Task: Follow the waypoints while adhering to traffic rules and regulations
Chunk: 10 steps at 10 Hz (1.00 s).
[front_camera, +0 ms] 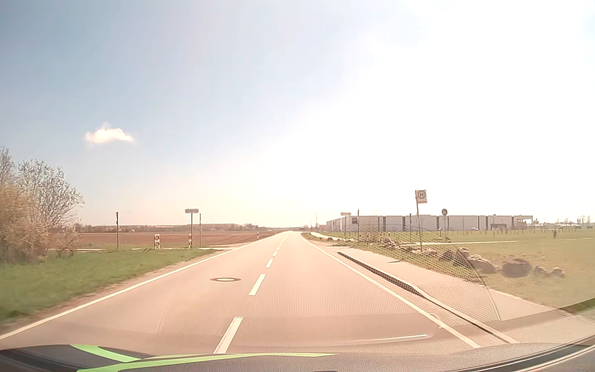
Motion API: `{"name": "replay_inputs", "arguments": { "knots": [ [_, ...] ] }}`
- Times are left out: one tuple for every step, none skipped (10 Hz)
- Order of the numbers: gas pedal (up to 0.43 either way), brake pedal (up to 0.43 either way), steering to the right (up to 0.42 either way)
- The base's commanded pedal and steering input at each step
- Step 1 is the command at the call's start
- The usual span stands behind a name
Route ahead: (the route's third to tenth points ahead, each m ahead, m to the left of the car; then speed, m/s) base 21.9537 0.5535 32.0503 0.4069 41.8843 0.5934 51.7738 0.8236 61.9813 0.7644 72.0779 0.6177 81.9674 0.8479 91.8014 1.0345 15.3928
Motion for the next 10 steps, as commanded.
{"name": "replay_inputs", "arguments": {
  "knots": [
    [0.461, 0.0, -0.005],
    [0.461, 0.0, -0.005],
    [0.461, 0.0, -0.005],
    [0.461, 0.0, -0.005],
    [0.469, 0.0, -0.005],
    [0.469, 0.0, -0.005],
    [0.469, 0.0, -0.005],
    [0.469, 0.0, -0.005],
    [0.469, 0.0, -0.005],
    [0.469, 0.0, -0.005]
  ]
}}
